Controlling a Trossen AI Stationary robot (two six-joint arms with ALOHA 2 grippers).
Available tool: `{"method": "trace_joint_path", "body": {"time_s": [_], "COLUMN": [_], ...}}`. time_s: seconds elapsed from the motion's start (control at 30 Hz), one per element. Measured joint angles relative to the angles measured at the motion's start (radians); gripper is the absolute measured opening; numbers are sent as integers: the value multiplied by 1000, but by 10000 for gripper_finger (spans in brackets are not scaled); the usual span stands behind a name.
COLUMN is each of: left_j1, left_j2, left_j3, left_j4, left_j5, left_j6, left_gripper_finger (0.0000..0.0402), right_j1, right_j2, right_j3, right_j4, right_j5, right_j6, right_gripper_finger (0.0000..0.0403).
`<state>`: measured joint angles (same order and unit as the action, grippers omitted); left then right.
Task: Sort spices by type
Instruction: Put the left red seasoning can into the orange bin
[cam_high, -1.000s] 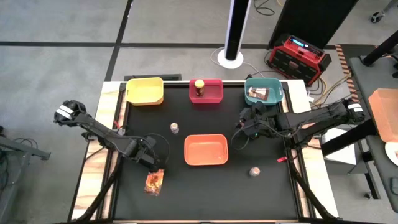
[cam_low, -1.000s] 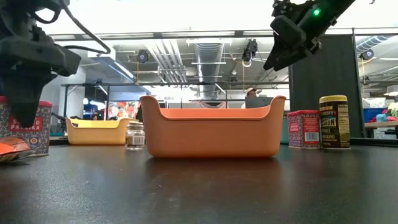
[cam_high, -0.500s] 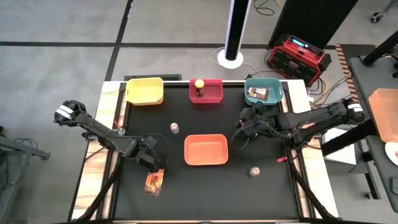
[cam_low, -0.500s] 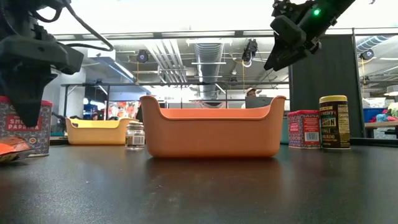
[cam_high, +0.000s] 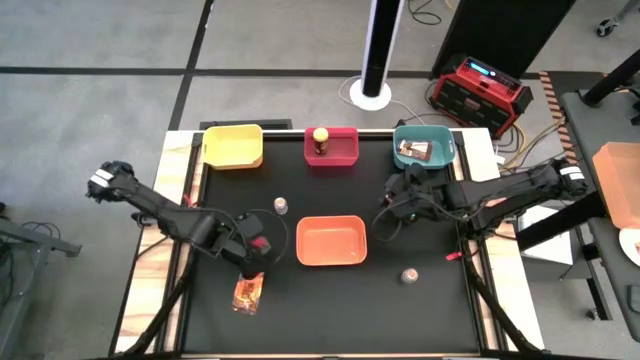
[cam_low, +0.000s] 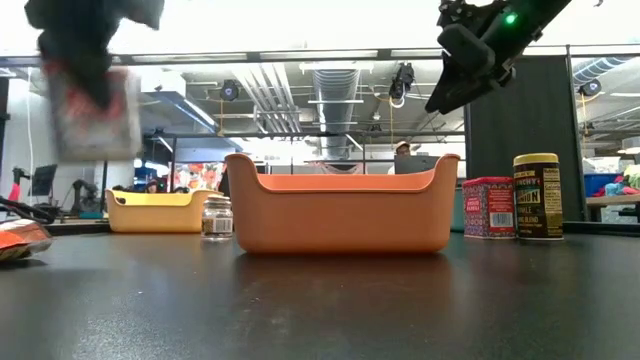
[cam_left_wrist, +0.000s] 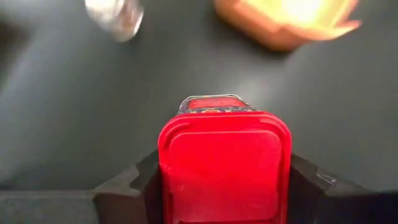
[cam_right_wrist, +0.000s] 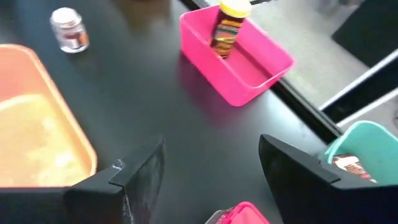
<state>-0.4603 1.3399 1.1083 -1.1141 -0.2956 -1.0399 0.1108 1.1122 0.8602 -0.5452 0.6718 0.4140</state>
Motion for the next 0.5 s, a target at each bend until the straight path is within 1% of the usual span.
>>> {"method": "trace_joint_path", "body": {"time_s": [0.13, 0.2, 0.3, 0.4, 0.5], "left_j1": [46, 79, 130, 173, 214], "left_j2": [11, 30, 79, 146, 222], "left_j3": [114, 169, 246, 324, 398], "left_j4": [-2, -3, 5, 14, 15], "left_j5": [-40, -48, -49, -43, -1], "left_j6": [171, 260, 398, 535, 660], "left_gripper_finger": [194, 194, 194, 194, 194], "right_j1": [0, 0, 0, 0, 4], "right_j2": [-20, -35, -51, -60, -60], "right_j3": [16, 36, 71, 118, 156], "right_j4": [-25, -56, -137, -248, -365], "right_j5": [-83, -104, -104, -104, -105], "right_j6": [-22, -21, -4, 54, 120], "right_gripper_finger": [238, 233, 224, 215, 204]}}
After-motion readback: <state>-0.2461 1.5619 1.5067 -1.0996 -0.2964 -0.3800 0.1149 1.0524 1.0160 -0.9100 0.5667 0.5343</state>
